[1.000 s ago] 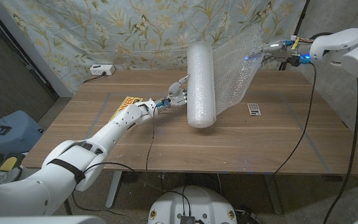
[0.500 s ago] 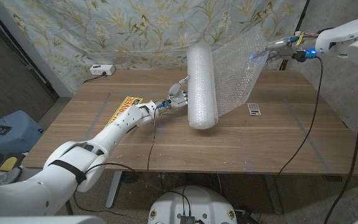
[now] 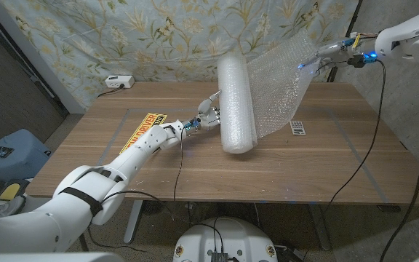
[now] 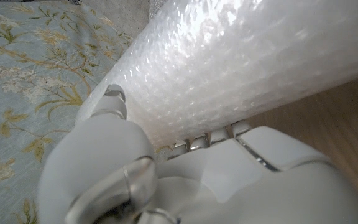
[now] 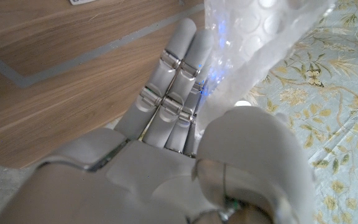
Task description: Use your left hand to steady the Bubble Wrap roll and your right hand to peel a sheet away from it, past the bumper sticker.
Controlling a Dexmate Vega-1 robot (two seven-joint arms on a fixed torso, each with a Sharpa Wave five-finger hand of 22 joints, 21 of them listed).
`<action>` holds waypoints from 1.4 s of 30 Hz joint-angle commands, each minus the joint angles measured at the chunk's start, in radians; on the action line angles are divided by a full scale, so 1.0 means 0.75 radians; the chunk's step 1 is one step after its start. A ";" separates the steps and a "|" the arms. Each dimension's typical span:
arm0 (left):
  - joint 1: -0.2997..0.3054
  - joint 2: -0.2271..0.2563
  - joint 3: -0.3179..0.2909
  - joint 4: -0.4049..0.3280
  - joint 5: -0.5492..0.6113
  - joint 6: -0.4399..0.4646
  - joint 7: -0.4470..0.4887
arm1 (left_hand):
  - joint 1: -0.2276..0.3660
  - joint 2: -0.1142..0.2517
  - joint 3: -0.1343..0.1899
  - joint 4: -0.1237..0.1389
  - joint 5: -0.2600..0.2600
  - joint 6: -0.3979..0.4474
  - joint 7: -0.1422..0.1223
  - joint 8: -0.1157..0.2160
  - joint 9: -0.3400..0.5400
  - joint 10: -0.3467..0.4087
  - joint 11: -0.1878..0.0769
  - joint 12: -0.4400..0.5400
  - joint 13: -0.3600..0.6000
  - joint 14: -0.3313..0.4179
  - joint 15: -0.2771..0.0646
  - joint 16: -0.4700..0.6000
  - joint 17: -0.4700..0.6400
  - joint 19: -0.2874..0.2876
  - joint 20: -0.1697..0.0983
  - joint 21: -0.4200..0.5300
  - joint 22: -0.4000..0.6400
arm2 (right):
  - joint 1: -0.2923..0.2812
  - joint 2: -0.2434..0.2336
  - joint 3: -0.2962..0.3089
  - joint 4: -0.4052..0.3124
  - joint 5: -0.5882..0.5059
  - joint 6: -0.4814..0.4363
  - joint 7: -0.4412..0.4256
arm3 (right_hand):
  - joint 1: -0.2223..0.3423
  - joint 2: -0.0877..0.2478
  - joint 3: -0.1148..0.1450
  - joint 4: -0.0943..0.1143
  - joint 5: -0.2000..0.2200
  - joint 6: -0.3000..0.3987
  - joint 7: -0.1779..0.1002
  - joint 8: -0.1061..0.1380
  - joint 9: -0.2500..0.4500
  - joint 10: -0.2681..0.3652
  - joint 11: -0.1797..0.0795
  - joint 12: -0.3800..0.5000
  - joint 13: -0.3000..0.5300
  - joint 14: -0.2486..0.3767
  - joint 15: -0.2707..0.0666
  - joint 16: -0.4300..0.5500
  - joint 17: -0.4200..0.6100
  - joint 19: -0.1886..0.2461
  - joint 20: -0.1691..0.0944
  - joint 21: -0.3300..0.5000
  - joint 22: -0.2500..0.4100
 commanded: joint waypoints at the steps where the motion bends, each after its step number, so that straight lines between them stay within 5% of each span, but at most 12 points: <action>1: 0.003 -0.002 -0.008 0.001 -0.006 -0.009 0.002 | -0.005 0.006 0.006 -0.006 -0.002 -0.003 -0.002 0.008 0.001 -0.011 0.002 0.007 0.003 0.000 0.000 0.008 0.000 -0.006 -0.001 -0.004 0.002 | 0.019 -0.002 -0.003 0.045 -0.001 -0.024 -0.008 | 0.024 0.005 0.006 0.000 0.009 0.017 0.021 0.005 0.011 0.008 0.002 0.010 0.004 0.010 -0.001 -0.007 0.007 -0.003 -0.010 0.010 0.002; 32: 0.097 0.024 -0.041 -0.125 -0.052 0.026 0.065 | -0.016 0.010 0.003 -0.007 -0.003 -0.002 -0.018 0.009 0.001 -0.015 0.005 0.009 -0.003 0.000 0.001 0.008 0.000 -0.005 -0.001 -0.007 0.002 | -0.009 -0.058 0.043 0.067 0.035 -0.163 -0.064 | 0.044 0.005 0.005 0.001 0.008 0.019 0.030 -0.010 0.040 0.006 -0.002 0.017 0.019 0.031 -0.001 -0.035 0.027 -0.012 -0.010 0.049 0.000; 42: 0.143 0.040 -0.073 -0.184 -0.086 0.032 0.087 | -0.017 0.015 0.005 -0.014 -0.001 0.024 -0.005 0.018 0.001 0.014 0.003 0.023 -0.009 0.024 -0.007 0.017 -0.001 0.014 -0.002 -0.002 0.003 | 0.038 -0.031 -0.013 0.060 0.012 -0.197 -0.040 | 0.048 0.003 0.004 0.002 0.008 0.024 0.033 -0.014 0.048 0.006 -0.002 0.014 0.016 0.034 -0.002 -0.046 0.032 -0.017 -0.010 0.061 0.000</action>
